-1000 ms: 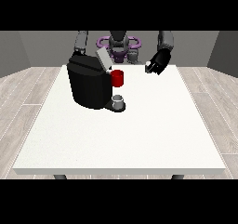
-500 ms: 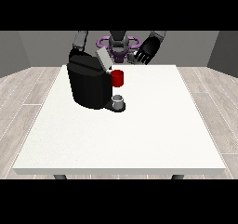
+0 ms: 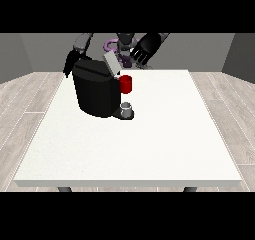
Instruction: Insert the coffee pod into the coffee machine and close the lid
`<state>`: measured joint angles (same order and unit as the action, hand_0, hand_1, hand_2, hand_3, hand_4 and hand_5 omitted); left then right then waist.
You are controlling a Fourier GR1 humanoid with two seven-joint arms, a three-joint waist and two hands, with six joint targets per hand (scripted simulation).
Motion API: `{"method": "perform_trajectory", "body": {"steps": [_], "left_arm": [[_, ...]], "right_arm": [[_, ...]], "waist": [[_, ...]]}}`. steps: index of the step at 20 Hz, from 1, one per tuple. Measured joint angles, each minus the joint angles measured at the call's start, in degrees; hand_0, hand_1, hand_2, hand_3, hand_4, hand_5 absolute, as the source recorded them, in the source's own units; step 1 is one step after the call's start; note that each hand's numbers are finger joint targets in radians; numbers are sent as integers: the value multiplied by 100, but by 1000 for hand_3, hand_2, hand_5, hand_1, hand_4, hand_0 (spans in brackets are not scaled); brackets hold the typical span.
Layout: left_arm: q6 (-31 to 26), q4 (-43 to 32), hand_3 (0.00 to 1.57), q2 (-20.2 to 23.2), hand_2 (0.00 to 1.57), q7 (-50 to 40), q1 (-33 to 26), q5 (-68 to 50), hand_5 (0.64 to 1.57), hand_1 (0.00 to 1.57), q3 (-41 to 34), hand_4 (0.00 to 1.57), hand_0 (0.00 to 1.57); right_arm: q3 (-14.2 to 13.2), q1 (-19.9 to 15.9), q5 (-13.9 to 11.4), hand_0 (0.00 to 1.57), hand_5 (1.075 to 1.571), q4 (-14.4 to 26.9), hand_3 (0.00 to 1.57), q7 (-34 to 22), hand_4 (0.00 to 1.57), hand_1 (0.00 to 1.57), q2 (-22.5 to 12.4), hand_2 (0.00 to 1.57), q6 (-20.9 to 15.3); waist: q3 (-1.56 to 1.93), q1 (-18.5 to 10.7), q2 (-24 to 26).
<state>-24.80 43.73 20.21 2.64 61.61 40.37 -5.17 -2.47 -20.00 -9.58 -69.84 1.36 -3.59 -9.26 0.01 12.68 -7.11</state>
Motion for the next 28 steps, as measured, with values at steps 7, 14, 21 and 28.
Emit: {"method": "perform_trajectory", "body": {"steps": [7,14,21,28], "left_arm": [[9,-167,1248,330,1290,-20,565,68,1571,1239,-152,479,1239],[2,-332,1227,384,1266,-35,832,119,1571,1188,-181,471,1188],[43,-471,1222,394,1286,42,900,181,1571,1239,-170,429,1239],[1,-626,1202,415,1248,127,884,184,1571,1192,-203,420,1192]], "right_arm": [[-26,-345,6,0,1571,-144,0,-34,0,0,20,0,-81],[-21,-484,-43,0,1571,-153,0,-88,0,0,-3,0,-120],[-121,-601,26,0,1571,-154,0,-109,33,0,-87,0,-76],[-106,-514,51,0,1571,-203,0,-106,0,0,-90,0,-34]], "waist": [[0,261,-512],[1,362,-759],[1,394,-912],[0,441,-877]]}}
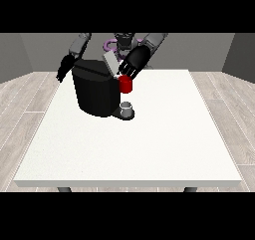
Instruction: Insert the coffee pod into the coffee machine and close the lid
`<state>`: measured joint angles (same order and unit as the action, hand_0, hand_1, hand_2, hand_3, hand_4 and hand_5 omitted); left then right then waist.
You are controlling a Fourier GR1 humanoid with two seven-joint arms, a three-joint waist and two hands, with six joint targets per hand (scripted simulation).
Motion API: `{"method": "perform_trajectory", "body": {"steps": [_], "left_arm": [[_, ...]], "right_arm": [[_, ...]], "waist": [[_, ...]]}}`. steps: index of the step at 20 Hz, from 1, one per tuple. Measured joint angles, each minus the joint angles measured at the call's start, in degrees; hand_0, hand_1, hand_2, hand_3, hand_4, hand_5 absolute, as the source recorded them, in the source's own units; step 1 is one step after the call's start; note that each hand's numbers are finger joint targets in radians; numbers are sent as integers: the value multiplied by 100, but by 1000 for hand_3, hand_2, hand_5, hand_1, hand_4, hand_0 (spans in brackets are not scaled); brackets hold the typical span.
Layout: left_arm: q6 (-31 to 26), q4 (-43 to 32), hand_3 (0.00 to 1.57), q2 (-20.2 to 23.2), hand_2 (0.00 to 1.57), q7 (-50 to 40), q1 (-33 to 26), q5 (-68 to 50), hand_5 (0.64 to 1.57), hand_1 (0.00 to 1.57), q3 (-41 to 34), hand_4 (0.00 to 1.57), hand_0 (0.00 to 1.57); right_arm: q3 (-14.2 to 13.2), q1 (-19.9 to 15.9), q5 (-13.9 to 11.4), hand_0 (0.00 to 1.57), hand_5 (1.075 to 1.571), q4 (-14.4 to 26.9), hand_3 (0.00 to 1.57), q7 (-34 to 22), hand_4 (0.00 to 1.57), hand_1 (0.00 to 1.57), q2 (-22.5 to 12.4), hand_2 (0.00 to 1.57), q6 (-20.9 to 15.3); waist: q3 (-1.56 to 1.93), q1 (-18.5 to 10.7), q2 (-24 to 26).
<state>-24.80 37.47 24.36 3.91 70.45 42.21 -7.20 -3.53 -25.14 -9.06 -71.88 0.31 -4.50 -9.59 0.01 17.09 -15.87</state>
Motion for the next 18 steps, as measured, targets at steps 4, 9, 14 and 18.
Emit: {"method": "perform_trajectory", "body": {"steps": [4,9,14,18], "left_arm": [[-10,-40,1188,78,1238,11,203,15,1571,1167,-36,412,1167],[97,-43,1206,75,1261,91,220,56,1571,1225,-32,376,1225],[153,-87,1168,65,1224,151,196,99,1571,1198,-17,355,1198],[217,-91,1199,93,1255,207,300,134,1571,1241,-18,290,1241]], "right_arm": [[-38,-191,-8,0,1571,13,0,-56,104,0,-25,0,-39],[-84,-171,41,0,1571,36,0,40,0,0,-8,0,-53],[-31,-72,-12,0,1571,53,0,93,0,0,-13,0,-46],[-27,-207,-41,0,1571,40,0,-21,145,0,39,0,-143]], "waist": [[-1,21,-152],[-1,14,-212],[-4,14,-160],[-4,-14,-182]]}}
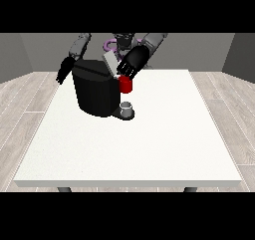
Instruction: Insert the coffee pod into the coffee machine and close the lid
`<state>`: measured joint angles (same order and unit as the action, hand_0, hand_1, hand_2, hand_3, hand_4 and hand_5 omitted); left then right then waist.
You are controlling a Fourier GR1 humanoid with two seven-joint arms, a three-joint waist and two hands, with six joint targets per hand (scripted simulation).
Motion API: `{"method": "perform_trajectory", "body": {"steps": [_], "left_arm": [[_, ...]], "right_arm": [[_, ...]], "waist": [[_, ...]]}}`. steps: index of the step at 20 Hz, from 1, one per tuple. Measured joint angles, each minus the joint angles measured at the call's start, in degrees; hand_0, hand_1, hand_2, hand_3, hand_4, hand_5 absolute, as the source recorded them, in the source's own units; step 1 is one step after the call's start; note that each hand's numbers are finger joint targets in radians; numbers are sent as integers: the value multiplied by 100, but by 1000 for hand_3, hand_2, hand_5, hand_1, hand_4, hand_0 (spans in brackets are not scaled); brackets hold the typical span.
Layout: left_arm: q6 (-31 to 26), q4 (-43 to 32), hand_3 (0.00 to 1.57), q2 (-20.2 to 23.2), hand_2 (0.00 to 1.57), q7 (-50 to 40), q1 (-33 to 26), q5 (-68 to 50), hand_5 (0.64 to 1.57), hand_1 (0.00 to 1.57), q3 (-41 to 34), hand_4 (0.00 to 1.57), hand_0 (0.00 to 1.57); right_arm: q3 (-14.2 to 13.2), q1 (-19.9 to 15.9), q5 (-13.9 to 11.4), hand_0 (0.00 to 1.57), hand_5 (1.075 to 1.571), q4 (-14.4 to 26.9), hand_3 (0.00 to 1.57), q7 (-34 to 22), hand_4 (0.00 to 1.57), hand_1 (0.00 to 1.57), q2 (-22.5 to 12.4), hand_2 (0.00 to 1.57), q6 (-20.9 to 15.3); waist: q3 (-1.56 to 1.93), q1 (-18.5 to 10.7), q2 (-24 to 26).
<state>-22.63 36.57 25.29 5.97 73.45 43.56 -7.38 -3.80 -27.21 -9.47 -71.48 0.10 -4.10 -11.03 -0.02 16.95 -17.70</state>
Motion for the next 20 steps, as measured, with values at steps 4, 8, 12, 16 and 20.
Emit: {"method": "perform_trajectory", "body": {"steps": [4,8,12,16,20], "left_arm": [[237,-9,1104,41,1228,139,-161,169,1571,1216,102,0,1216],[353,23,1068,122,1190,223,-179,391,1571,1162,268,0,1162],[465,10,990,230,1127,400,-141,531,1571,1096,337,0,1096],[472,-57,969,296,1122,481,-62,488,1571,1110,228,0,1110],[622,-37,957,224,1211,498,-3,464,1571,1247,152,0,1247]], "right_arm": [[29,73,-23,0,1571,-87,0,-51,0,0,-3,0,-10],[19,152,7,0,1571,-68,0,62,0,0,-31,0,47],[-32,5,29,0,1571,-105,0,-31,0,0,-62,0,24],[4,-11,-7,0,1571,-151,0,-21,41,0,-47,0,-3],[11,-89,-23,0,1571,-131,0,-91,99,0,-44,0,-18]], "waist": [[3,44,3],[3,65,-37],[9,67,-175],[14,111,-256],[10,108,-270]]}}
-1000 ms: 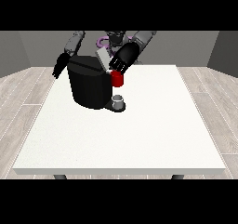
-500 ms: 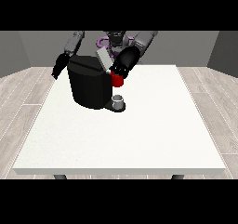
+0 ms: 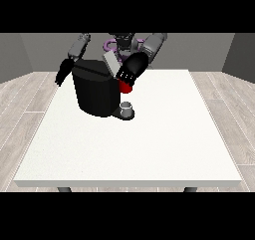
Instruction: Insert the coffee pod into the coffee machine and close the lid
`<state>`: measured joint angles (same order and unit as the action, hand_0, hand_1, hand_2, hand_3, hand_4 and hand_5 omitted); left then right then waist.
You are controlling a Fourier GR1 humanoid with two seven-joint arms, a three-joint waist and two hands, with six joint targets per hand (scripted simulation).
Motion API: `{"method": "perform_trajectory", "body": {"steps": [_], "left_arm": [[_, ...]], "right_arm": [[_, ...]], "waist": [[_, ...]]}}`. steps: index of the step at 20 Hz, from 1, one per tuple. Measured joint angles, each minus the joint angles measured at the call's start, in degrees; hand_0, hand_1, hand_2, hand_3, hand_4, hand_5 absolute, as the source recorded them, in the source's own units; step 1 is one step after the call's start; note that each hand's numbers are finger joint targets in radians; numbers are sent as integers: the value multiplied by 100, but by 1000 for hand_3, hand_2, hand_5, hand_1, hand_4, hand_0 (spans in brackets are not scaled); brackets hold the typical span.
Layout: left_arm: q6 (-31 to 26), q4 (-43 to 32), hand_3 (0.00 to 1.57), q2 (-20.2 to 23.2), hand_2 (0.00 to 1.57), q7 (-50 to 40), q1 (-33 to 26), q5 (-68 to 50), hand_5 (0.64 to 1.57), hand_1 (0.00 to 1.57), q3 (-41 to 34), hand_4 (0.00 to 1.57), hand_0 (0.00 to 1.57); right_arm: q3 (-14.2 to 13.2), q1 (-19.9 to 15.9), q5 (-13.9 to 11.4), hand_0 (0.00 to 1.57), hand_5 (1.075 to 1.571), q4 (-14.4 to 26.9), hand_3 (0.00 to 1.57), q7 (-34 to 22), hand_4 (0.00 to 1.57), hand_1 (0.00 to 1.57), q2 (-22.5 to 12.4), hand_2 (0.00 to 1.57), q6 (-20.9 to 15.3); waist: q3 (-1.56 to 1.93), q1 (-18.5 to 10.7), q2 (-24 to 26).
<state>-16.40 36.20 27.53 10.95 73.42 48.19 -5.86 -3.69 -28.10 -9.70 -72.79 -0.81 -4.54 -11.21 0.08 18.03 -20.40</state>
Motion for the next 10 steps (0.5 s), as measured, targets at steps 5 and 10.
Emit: {"method": "perform_trajectory", "body": {"steps": [5,10], "left_arm": [[75,8,978,22,1202,77,86,-4,1571,1224,-62,0,1224],[185,50,841,119,1115,270,114,69,1571,1144,-47,0,1144]], "right_arm": [[-13,-74,-31,0,1571,60,0,42,218,0,-52,0,5],[-47,-136,-47,0,1571,80,0,90,161,0,-107,0,-6]], "waist": [[-1,11,-87],[0,19,-190]]}}
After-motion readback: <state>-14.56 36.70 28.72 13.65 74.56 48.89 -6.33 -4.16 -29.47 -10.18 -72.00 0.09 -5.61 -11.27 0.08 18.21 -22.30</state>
